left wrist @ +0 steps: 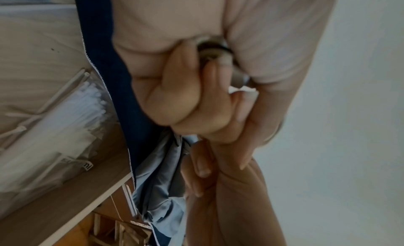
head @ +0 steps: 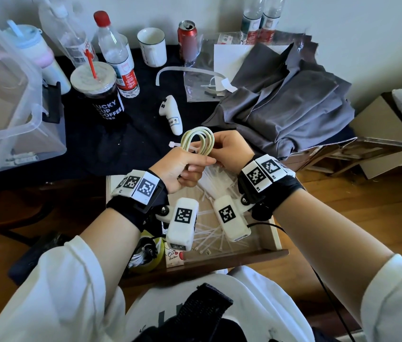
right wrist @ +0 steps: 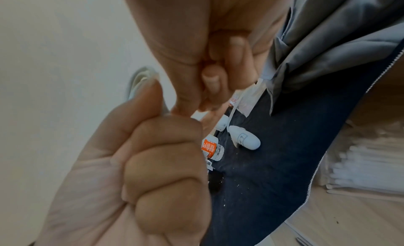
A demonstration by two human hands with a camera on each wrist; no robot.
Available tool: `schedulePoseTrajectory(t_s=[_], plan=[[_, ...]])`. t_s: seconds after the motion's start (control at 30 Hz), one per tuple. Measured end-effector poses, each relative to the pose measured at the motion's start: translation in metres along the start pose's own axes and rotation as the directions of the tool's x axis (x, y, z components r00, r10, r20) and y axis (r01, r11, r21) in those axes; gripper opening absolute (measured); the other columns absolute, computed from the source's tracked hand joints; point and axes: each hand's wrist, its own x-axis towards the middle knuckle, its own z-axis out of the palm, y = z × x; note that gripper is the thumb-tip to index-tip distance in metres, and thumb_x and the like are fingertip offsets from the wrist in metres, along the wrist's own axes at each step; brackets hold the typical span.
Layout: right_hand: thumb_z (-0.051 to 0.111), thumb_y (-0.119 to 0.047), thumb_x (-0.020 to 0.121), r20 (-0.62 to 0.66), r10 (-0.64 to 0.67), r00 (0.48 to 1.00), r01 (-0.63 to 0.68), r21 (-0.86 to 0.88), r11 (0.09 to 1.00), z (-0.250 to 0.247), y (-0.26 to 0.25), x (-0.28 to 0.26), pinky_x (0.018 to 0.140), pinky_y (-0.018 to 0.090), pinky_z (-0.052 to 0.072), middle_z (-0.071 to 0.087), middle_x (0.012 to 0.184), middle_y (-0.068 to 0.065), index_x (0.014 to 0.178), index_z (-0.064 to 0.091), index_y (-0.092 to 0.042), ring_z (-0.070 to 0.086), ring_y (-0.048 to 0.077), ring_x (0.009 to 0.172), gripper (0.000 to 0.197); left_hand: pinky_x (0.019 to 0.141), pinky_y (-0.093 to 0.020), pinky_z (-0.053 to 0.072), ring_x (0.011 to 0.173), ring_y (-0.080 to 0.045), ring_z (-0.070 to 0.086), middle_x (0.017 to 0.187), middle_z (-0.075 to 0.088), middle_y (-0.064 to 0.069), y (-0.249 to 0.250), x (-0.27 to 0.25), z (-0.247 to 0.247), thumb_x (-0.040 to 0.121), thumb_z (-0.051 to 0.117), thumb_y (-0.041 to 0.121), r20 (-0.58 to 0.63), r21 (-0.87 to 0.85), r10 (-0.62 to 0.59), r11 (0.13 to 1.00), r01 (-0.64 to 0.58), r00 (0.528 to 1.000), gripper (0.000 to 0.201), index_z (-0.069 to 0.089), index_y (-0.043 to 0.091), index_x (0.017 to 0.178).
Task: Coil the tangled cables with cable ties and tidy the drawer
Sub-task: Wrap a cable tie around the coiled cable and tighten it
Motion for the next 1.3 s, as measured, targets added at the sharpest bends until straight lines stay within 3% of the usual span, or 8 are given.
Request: schedulePoseTrajectory(t_s=[0.2, 0.47, 0.63, 0.8, 0.93, 1.07, 1.13, 1.3], plan=[[0.062, 0.001, 0.085, 0.105, -0.079, 0.991, 0.076, 0.029, 0.997, -0.006, -0.005, -0.003, 0.04, 0.011, 0.034, 0.054, 0.042, -0.012, 0.067, 0.064, -0.03, 0.041, -0.001, 0.038, 0.036, 0.032, -0.01, 0.013, 0.028, 0.0, 0.023, 0.039, 0.033, 0.009, -0.001, -0.002, 0.002, 0.092, 0.051, 0.01, 0.007, -0.033, -0.034, 0.999, 0.034, 0.999, 0.031, 0.036, 0.019, 0.066], [0.058, 0.005, 0.085, 0.238, -0.003, 0.971, 0.014, -0.044, 0.999, -0.016, -0.003, -0.003, 0.044, 0.015, 0.045, 0.065, 0.069, 0.003, 0.103, 0.063, -0.002, 0.059, 0.0, 0.048, 0.019, 0.031, -0.011, 0.017, 0.031, -0.001, 0.026, 0.042, 0.033, 0.009, -0.002, 0.001, -0.008, 0.099, 0.043, 0.016, -0.183, -0.156, 0.051, 0.985, -0.08, 0.982, 0.02, 0.058, 0.022, 0.11], [0.055, 0.0, 0.089, 0.217, 0.004, 0.976, -0.07, 0.296, 0.953, -0.028, -0.008, -0.007, 0.05, 0.02, 0.046, 0.068, 0.062, 0.0, 0.084, 0.059, -0.011, 0.062, 0.01, 0.05, 0.012, 0.03, -0.013, 0.018, 0.03, 0.0, 0.028, 0.04, 0.035, 0.009, 0.002, 0.001, -0.022, 0.1, 0.039, 0.016, -0.274, -0.254, 0.039, 0.961, -0.111, 0.961, 0.02, 0.057, 0.011, 0.093], [0.06, -0.009, 0.078, 0.269, -0.165, 0.949, 0.0, 0.524, 0.851, -0.03, -0.018, -0.008, 0.077, 0.025, 0.052, 0.07, 0.082, 0.002, 0.093, 0.063, -0.01, 0.066, 0.016, 0.078, 0.015, 0.032, -0.013, 0.016, 0.031, -0.002, 0.028, 0.042, 0.035, 0.008, 0.003, 0.003, -0.023, 0.099, 0.039, 0.017, -0.275, -0.345, 0.002, 0.933, -0.1, 0.961, 0.021, 0.055, 0.011, 0.086], [0.06, 0.008, 0.081, 0.142, -0.247, 0.959, 0.172, 0.402, 0.899, -0.022, -0.014, -0.003, 0.072, 0.024, 0.055, 0.07, 0.075, -0.007, 0.086, 0.062, -0.004, 0.064, 0.007, 0.066, 0.014, 0.033, -0.014, 0.016, 0.031, -0.003, 0.029, 0.043, 0.035, 0.007, 0.005, 0.004, -0.02, 0.096, 0.039, 0.015, -0.238, -0.392, -0.012, 0.916, -0.085, 0.971, 0.021, 0.055, 0.01, 0.083], [0.049, -0.018, 0.091, 0.07, -0.279, 0.958, 0.27, 0.117, 0.956, -0.019, -0.018, 0.001, 0.063, 0.016, 0.045, 0.065, 0.081, -0.007, 0.072, 0.063, -0.018, 0.057, 0.0, 0.072, 0.023, 0.032, -0.013, 0.017, 0.031, -0.003, 0.028, 0.043, 0.035, 0.007, 0.005, 0.004, -0.014, 0.096, 0.038, 0.012, -0.224, -0.36, -0.018, 0.931, -0.065, 0.974, 0.022, 0.051, 0.009, 0.079], [0.043, -0.021, 0.093, 0.072, -0.261, 0.963, 0.247, 0.157, 0.956, -0.014, -0.023, 0.0, 0.064, 0.016, 0.042, 0.062, 0.062, -0.01, 0.067, 0.055, -0.015, 0.056, 0.007, 0.066, 0.03, 0.032, -0.014, 0.016, 0.032, -0.003, 0.027, 0.044, 0.034, 0.006, 0.004, 0.004, -0.009, 0.096, 0.038, 0.01, -0.229, -0.301, -0.013, 0.952, -0.058, 0.973, 0.021, 0.049, 0.009, 0.078], [0.062, -0.007, 0.087, 0.054, -0.228, 0.972, 0.223, 0.086, 0.971, 0.001, -0.032, -0.003, 0.054, 0.008, 0.034, 0.052, 0.048, -0.019, 0.091, 0.052, -0.009, 0.046, -0.004, 0.046, 0.011, 0.034, -0.012, 0.013, 0.033, -0.004, 0.024, 0.042, 0.032, 0.006, 0.006, 0.009, 0.011, 0.096, 0.025, 0.008, -0.276, -0.144, -0.019, 0.989, -0.022, 0.961, 0.032, 0.044, 0.016, 0.072]])
